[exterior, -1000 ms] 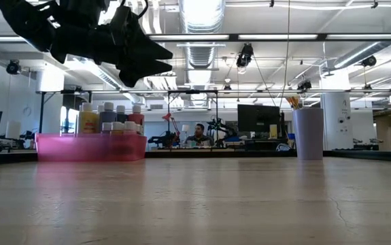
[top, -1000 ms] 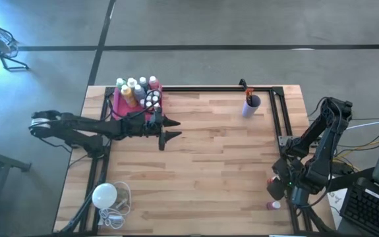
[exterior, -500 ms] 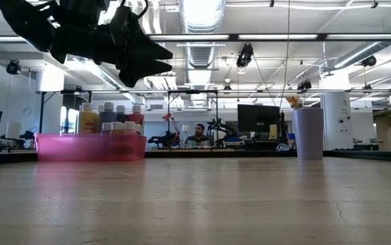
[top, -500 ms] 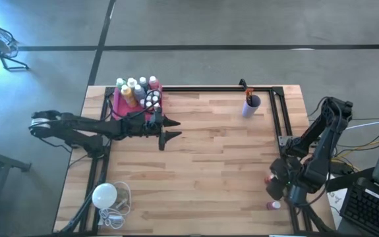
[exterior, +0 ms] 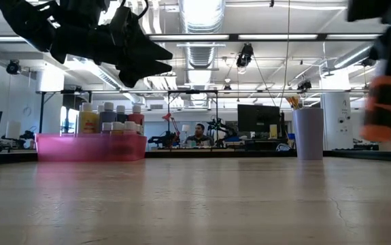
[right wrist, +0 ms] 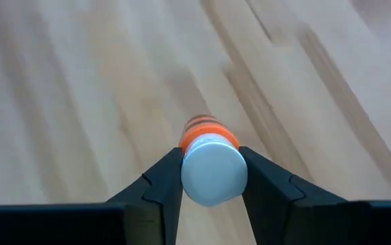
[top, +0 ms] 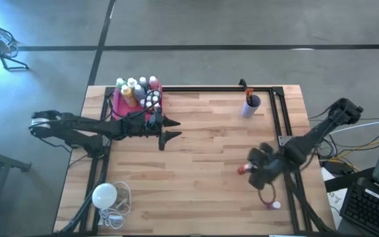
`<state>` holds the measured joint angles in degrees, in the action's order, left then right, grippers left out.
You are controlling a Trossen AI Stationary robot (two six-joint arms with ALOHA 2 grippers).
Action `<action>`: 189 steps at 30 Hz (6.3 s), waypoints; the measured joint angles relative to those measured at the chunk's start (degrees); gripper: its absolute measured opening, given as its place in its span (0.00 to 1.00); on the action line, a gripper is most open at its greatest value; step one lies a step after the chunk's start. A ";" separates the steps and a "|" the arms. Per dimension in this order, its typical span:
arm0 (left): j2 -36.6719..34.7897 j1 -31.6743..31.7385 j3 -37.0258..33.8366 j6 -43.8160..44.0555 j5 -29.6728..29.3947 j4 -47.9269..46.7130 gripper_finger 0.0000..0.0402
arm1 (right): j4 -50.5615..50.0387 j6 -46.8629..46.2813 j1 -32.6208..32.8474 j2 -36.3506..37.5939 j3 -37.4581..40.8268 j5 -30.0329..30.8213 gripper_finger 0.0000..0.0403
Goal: Pick & Place Paint Supplies
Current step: Put the small orange paint bottle into the pink bin
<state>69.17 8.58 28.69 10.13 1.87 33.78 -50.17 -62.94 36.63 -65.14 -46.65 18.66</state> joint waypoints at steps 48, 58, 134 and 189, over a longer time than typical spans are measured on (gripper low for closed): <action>-0.02 0.02 0.00 -0.11 -0.50 -2.56 0.54 | 2.56 64.62 -30.69 -40.99 -35.30 -20.25 0.29; -0.02 0.02 0.00 -0.09 -0.48 -2.58 0.54 | 3.39 63.98 -30.74 -40.97 -34.01 -21.29 0.32; 26.05 -15.42 25.00 -6.40 -10.86 -23.12 0.54 | 16.02 40.64 -31.40 -7.29 -0.44 -8.05 0.53; 35.06 -15.04 33.07 -3.98 -9.00 -22.71 0.54 | 16.46 40.90 -31.40 -7.29 0.37 -8.05 0.48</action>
<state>104.22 -6.46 61.75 6.15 -7.14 11.07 -33.71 -22.04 5.23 -72.42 -46.28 10.61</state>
